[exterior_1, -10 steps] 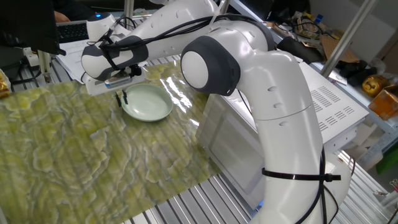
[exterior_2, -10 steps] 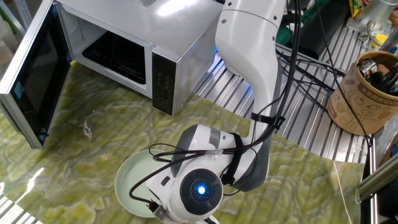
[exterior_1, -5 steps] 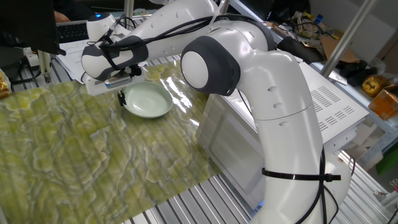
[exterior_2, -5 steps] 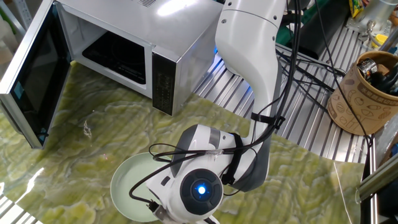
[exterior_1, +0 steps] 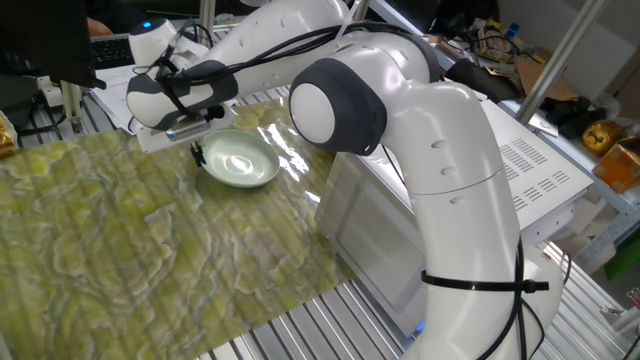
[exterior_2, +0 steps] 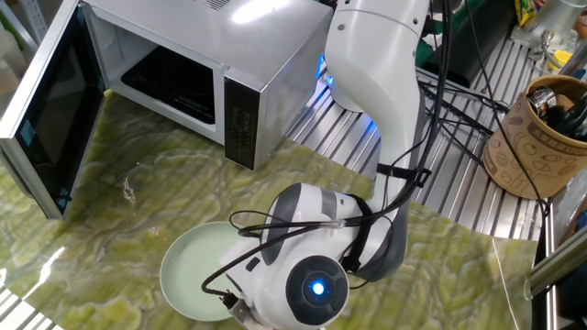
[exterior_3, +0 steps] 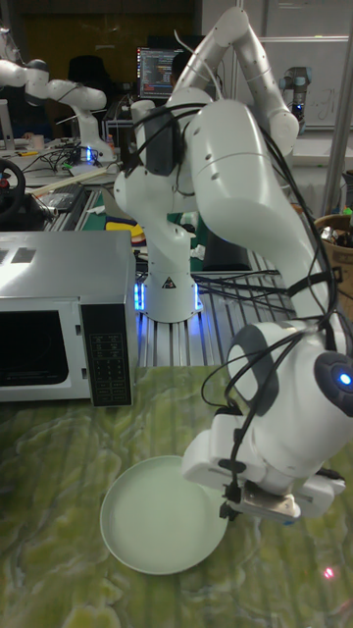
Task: Put the bowl into the microwave
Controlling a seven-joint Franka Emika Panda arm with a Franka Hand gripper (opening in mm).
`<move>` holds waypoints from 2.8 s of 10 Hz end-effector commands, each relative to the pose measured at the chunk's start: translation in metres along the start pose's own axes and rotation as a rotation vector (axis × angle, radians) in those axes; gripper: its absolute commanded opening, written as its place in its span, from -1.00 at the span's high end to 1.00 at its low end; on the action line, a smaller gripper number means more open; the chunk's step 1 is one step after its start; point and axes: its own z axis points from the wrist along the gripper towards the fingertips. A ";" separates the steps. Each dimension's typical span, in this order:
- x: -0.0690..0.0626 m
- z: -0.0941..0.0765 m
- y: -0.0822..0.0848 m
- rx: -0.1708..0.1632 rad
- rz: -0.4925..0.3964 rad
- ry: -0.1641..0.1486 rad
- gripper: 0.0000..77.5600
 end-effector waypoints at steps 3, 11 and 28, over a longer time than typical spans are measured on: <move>-0.001 -0.025 -0.025 0.101 0.055 0.033 0.97; -0.001 -0.028 -0.095 0.087 0.265 0.071 0.97; 0.007 -0.015 -0.153 0.074 0.390 0.057 0.97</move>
